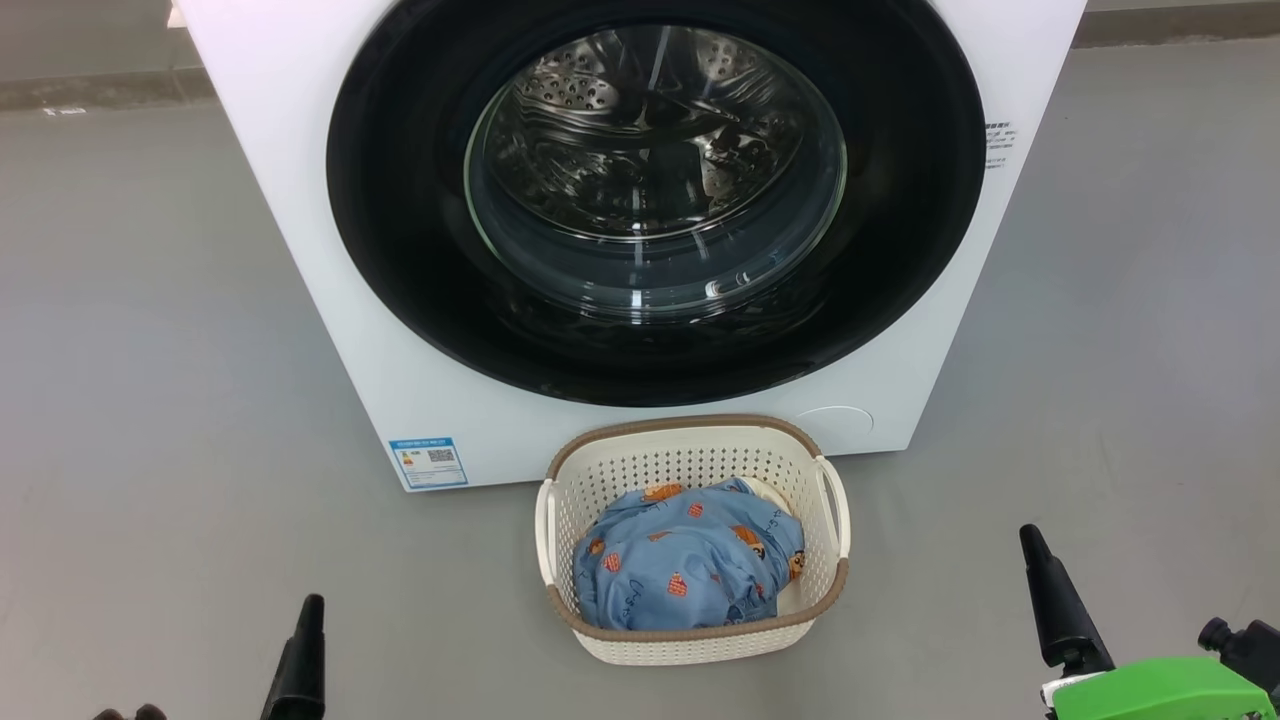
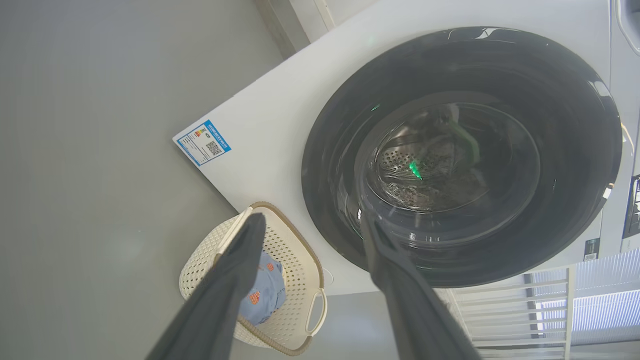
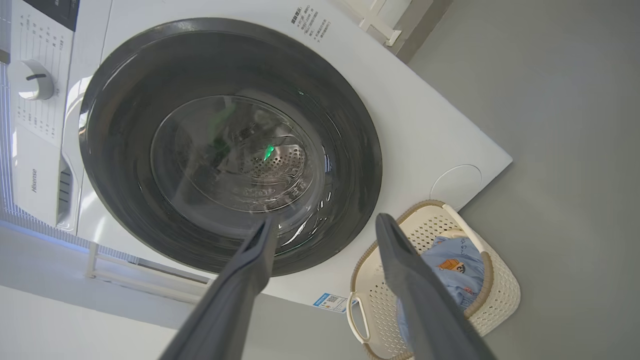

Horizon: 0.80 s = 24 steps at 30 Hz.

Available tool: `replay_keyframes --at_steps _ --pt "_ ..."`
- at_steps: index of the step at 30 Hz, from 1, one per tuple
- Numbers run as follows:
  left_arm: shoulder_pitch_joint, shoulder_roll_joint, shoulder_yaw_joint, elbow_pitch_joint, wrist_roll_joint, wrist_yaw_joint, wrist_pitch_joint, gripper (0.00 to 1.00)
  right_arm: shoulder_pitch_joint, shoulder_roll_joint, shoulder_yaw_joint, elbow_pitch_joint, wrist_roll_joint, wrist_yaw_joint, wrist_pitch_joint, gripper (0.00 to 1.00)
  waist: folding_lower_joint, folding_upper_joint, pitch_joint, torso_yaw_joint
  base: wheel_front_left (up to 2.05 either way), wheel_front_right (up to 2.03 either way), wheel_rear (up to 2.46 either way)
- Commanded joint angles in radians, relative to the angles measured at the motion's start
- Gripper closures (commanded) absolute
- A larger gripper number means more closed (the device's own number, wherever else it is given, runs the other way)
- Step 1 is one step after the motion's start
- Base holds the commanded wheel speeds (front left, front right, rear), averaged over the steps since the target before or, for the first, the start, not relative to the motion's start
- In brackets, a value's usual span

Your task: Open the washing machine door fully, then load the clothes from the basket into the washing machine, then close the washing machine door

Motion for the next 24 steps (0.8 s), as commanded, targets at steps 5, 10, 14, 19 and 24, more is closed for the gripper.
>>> replay_keyframes --at_steps 5,10,14,19,24 --pt "-0.036 0.019 0.005 -0.042 0.119 -0.001 -0.029 0.0 -0.022 -0.027 0.026 -0.041 -0.118 0.001 -0.028 0.0 -0.0001 0.0 0.002 -0.001 0.0 0.0 0.0" --pt "-0.038 0.021 0.007 -0.05 0.182 -0.001 -0.044 0.0 -0.021 -0.031 0.03 -0.047 -0.189 0.001 -0.043 0.0 -0.0001 0.0 0.003 0.0 0.0 0.0 0.0" --pt "-0.039 0.022 0.009 -0.059 0.244 -0.002 -0.059 0.0 -0.019 -0.035 0.035 -0.048 -0.253 0.001 -0.058 0.0 -0.0001 0.0 0.003 0.0 0.0 0.0 0.0" --pt "-0.04 0.024 0.012 -0.066 0.307 -0.002 -0.073 0.0 -0.017 -0.036 0.038 -0.047 -0.316 0.001 -0.072 0.0 -0.0001 0.0 0.003 0.001 0.0 0.0 0.0" --pt "-0.042 0.025 0.01 -0.072 0.374 -0.002 -0.088 0.0 -0.018 -0.037 0.043 -0.05 -0.371 0.001 -0.087 0.0 -0.0001 0.0 0.004 0.0 0.0 0.0 0.0"
